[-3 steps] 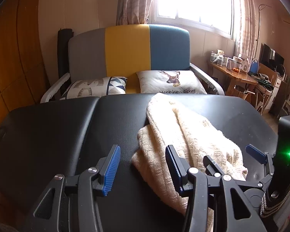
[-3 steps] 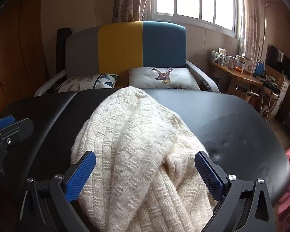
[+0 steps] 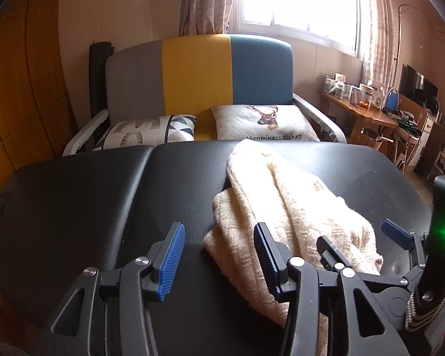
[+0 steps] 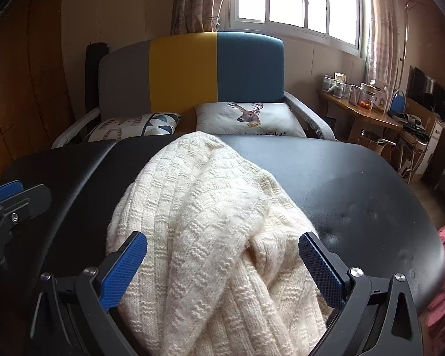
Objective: Fold clothes
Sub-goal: 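Move both grippers toward the crumpled cream sweater on the ottoman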
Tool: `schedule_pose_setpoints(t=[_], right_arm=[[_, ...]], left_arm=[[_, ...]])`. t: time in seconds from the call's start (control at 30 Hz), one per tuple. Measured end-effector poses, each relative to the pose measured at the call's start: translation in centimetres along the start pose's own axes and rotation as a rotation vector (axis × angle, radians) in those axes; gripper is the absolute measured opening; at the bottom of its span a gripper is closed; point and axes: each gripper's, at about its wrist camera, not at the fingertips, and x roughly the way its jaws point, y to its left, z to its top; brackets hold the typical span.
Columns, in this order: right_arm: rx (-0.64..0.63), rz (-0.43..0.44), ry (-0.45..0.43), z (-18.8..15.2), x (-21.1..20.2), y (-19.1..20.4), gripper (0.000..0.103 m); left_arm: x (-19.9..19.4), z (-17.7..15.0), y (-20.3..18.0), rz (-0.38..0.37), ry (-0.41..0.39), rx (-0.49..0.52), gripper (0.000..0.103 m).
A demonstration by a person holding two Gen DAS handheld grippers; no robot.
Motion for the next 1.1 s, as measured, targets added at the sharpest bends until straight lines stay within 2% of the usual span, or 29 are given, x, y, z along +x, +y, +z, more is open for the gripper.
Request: schedule_pose_setpoints(t=[0.3, 0.5, 0.63, 0.7, 0.73, 0.83, 0.9, 0.97, 1.03, 1.1], right_arm=[[0.014, 0.009, 0.019, -0.6, 0.6, -0.5, 0.103], [0.012, 0.027, 0.020, -1.1, 0.4, -0.7, 0.103], [0.016, 0.066, 0.017, -1.4, 0.3, -1.3, 0.103], [0.043, 0.152, 0.030, -1.5, 0.2, -2.0, 0.103], [0.072, 0.221, 0.043, -1.7, 0.3, -2.5, 0.103], [0.217, 0.466, 0.095, -2.6, 0.7, -5.0, 0.103], [0.338, 0.603, 0.122, -3.4, 1.1, -7.0, 0.103], [0.464, 0.696, 0.128, -4.3, 1.4, -9.4, 0.103], [0.590, 0.768, 0.137, -5.4, 1.6, -11.7, 0.103], [0.662, 0.782, 0.146, -6.3, 1.6, -13.4, 0.103]], left_arm=[[1.2, -1.8, 0.6, -0.010, 0.043, -0.016, 0.049], [3.1, -1.7, 1.6, -0.149, 0.134, -0.099, 0.049], [4.1, -2.6, 1.9, -0.145, 0.175, -0.099, 0.050], [4.5, -3.1, 1.9, -0.150, 0.193, -0.090, 0.049], [4.8, -3.4, 1.9, -0.184, 0.213, -0.096, 0.049], [6.2, -4.9, 2.3, -0.339, 0.305, -0.143, 0.049], [7.1, -5.9, 2.4, -0.471, 0.370, -0.192, 0.048], [7.7, -6.6, 2.0, -0.602, 0.439, -0.218, 0.048], [7.1, -6.6, 0.8, -0.655, 0.437, -0.175, 0.048], [6.1, -6.3, -0.6, -0.688, 0.418, -0.116, 0.049]])
